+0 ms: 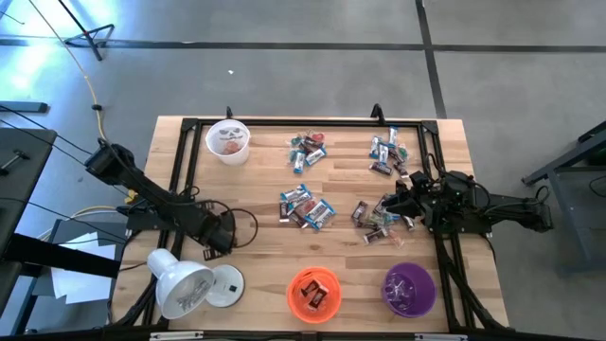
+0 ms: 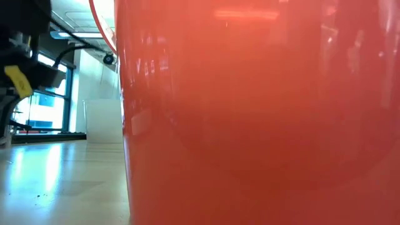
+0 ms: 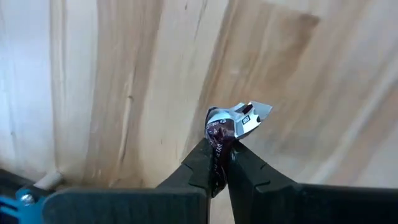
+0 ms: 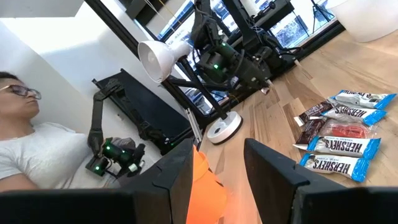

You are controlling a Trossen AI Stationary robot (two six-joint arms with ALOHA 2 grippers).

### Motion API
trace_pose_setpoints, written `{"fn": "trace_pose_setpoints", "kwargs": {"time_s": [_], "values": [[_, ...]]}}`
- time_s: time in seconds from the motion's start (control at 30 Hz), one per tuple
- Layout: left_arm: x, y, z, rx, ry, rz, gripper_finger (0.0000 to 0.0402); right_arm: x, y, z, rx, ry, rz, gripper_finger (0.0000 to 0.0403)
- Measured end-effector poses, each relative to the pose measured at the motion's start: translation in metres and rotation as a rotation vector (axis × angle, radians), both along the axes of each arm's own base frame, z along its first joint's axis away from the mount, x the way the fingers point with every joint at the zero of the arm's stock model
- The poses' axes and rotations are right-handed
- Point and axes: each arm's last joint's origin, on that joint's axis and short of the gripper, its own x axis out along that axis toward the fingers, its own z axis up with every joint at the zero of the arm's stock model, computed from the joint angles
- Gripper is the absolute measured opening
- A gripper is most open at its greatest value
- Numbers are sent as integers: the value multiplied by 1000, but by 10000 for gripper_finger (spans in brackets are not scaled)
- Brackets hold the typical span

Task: Organize candy in baskets
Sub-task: Put the brown chocolate into the orange bucket

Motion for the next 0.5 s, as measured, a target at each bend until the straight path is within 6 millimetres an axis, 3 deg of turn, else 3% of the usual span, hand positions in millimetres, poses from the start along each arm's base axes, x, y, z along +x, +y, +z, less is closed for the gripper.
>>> {"fn": "trace_pose_setpoints", "kwargs": {"time_s": [0.5], "values": [[28,2,62,101,-55,-107,16,0,0,0,0,0,0,138]]}}
